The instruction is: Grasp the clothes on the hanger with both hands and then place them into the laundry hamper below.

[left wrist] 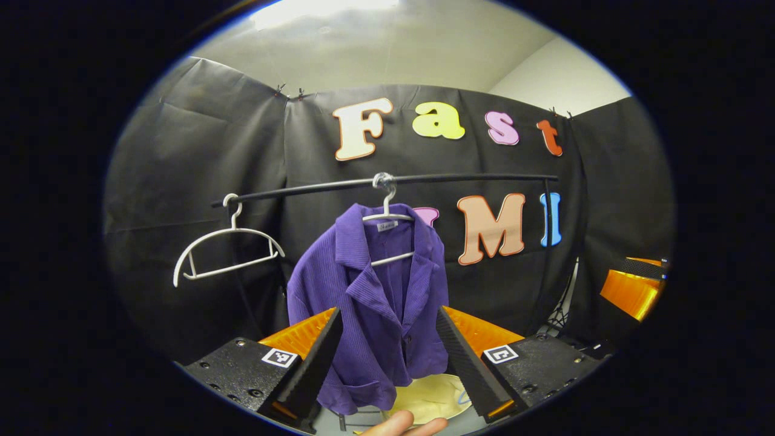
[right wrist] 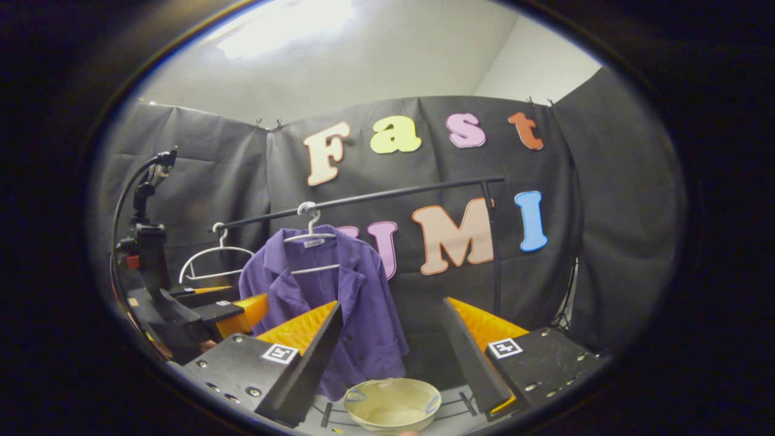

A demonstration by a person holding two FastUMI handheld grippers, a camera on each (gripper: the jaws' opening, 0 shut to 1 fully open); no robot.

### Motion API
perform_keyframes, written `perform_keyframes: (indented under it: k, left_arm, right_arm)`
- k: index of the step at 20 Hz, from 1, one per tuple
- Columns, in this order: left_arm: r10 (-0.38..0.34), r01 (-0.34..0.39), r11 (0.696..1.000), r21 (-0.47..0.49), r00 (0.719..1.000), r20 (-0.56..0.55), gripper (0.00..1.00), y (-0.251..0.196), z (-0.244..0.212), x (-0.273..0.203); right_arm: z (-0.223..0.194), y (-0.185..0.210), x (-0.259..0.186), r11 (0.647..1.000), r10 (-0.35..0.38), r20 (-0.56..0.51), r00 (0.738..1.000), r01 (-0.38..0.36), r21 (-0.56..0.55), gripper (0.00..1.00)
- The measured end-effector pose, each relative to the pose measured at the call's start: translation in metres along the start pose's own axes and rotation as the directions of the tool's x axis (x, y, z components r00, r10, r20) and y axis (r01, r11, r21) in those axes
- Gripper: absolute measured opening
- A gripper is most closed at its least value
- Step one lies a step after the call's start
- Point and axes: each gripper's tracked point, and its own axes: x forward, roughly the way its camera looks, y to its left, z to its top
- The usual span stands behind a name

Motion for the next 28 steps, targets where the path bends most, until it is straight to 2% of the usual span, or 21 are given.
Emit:
perform_keyframes:
  k: [1, 2, 4, 5, 9, 11, 14, 16, 20, 21, 22, 25, 26, 27, 28]
  left_arm:
    - [0.001, -0.001, 1.0, 0.009, 1.0, -0.008, 0.96, -0.001, -0.006, 0.009]
    - [-0.001, 0.001, 1.0, 0.016, 1.0, -0.006, 0.93, 0.0, -0.012, 0.018]
    - [0.004, -0.004, 0.999, 0.038, 1.0, -0.01, 0.99, 0.003, -0.023, 0.04]
    - [0.013, -0.012, 0.999, 0.042, 1.0, -0.02, 0.99, 0.007, -0.031, 0.053]
    - [0.015, -0.015, 1.0, -0.001, 0.998, -0.066, 0.96, 0.013, -0.061, 0.104]
    - [0.01, -0.012, 1.0, -0.018, 0.996, -0.091, 0.99, 0.014, -0.074, 0.126]
    - [-0.021, 0.017, 0.999, -0.033, 0.994, -0.111, 0.95, 0.013, -0.081, 0.146]
    - [-0.059, 0.055, 0.997, -0.049, 0.995, -0.076, 0.93, 0.011, -0.071, 0.154]
    - [-0.112, 0.111, 0.993, -0.04, 0.994, -0.011, 0.81, 0.018, -0.053, 0.166]
    - [-0.117, 0.116, 0.992, -0.047, 0.993, -0.016, 0.73, 0.02, -0.053, 0.169]
    - [-0.118, 0.117, 0.992, -0.045, 0.993, -0.019, 0.73, 0.022, -0.055, 0.17]
    - [-0.11, 0.109, 0.994, -0.029, 0.993, -0.032, 0.56, 0.03, -0.056, 0.177]
    - [-0.113, 0.112, 0.993, -0.031, 0.993, -0.034, 0.58, 0.031, -0.056, 0.177]
    - [-0.113, 0.112, 0.993, -0.031, 0.993, -0.032, 0.48, 0.032, -0.055, 0.178]
    - [-0.114, 0.113, 0.993, -0.027, 0.993, -0.041, 0.45, 0.032, -0.055, 0.178]
  right_arm:
    - [-0.005, 0.001, 0.009, 1.0, 0.007, -0.011, 1.0, -0.007, -0.002, 0.95]
    - [-0.007, 0.001, 0.02, 1.0, 0.006, -0.017, 1.0, -0.007, -0.011, 0.98]
    - [-0.009, 0.0, 0.043, 1.0, 0.001, -0.025, 1.0, -0.001, -0.017, 0.98]
    - [-0.011, 0.0, 0.055, 1.0, -0.006, -0.029, 1.0, 0.006, -0.015, 0.98]
    - [-0.033, 0.016, 0.105, 1.0, 0.008, -0.06, 0.998, -0.007, 0.013, 0.98]
    - [-0.054, 0.022, 0.138, 1.0, 0.008, -0.104, 0.995, -0.007, 0.011, 0.98]
    - [-0.073, 0.04, 0.188, 1.0, 0.03, -0.154, 0.988, -0.028, 0.015, 0.98]
    - [-0.082, 0.055, 0.217, 0.998, 0.056, -0.176, 0.983, -0.056, 0.003, 0.98]
    - [-0.097, 0.087, 0.275, 0.993, 0.115, -0.211, 0.971, -0.118, -0.001, 0.99]
    - [-0.097, 0.092, 0.286, 0.993, 0.12, -0.21, 0.97, -0.121, 0.008, 0.98]
    - [-0.098, 0.097, 0.297, 0.992, 0.126, -0.211, 0.969, -0.125, 0.019, 0.98]
    - [-0.106, 0.108, 0.317, 0.99, 0.139, -0.24, 0.961, -0.131, 0.048, 0.98]
    - [-0.106, 0.113, 0.322, 0.988, 0.15, -0.239, 0.959, -0.14, 0.056, 0.98]
    - [-0.105, 0.117, 0.329, 0.987, 0.16, -0.228, 0.96, -0.15, 0.061, 0.93]
    - [-0.102, 0.118, 0.336, 0.987, 0.157, -0.222, 0.962, -0.148, 0.059, 0.93]
